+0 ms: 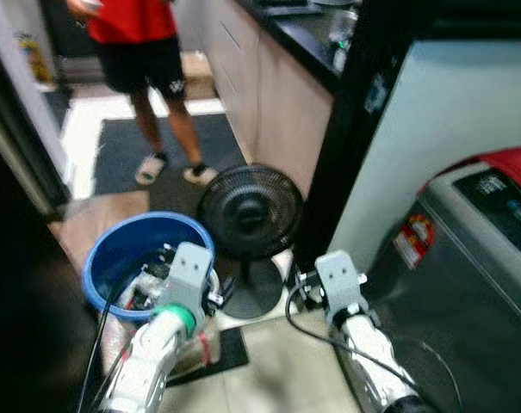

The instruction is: Clothes washing

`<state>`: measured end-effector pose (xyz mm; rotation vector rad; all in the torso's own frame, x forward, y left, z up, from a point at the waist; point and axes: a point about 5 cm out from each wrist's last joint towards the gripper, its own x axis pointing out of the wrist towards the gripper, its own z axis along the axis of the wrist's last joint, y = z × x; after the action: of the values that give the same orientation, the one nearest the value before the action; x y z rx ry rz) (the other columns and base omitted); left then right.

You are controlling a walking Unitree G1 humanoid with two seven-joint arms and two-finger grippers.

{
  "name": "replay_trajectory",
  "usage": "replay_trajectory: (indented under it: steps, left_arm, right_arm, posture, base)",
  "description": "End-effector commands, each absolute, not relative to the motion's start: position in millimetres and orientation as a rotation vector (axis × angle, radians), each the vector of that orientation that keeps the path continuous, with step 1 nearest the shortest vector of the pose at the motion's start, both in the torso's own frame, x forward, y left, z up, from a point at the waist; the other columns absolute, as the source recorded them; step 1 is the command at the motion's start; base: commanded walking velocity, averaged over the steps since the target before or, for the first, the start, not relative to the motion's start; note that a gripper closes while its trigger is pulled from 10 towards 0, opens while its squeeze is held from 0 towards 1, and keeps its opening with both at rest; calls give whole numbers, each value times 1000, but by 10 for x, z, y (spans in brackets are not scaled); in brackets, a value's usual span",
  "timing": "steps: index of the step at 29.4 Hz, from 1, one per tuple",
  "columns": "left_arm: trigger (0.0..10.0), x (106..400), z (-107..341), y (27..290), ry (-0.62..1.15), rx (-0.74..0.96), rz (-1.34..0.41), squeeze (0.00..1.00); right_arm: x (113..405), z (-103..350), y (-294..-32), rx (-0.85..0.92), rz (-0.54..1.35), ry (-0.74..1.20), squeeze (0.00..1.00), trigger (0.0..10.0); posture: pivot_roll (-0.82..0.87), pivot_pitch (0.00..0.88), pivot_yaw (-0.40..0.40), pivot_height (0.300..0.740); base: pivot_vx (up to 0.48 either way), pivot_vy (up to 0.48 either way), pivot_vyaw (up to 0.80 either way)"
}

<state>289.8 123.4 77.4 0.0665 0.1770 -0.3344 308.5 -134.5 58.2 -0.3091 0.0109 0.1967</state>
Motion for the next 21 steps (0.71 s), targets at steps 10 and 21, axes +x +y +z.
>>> replay_trajectory:
  steps: [10, 21]
  left_arm:
    - [10000, 2920, 689, 1260, 227, 89, -286, 0]
    - [10000, 2919, 551, 1384, 278, 102, -199, 0]
  right_arm:
    - [3072, 540, -1363, -287, 185, 29, 0, 10000]
    - [3069, 519, -1124, -189, 278, 44, 0, 10000]
  posture:
    - [124, 0, -12, 740]
    - [119, 0, -5, 740]
  base:
    - [0, 0, 794]
    - [0, 0, 283]
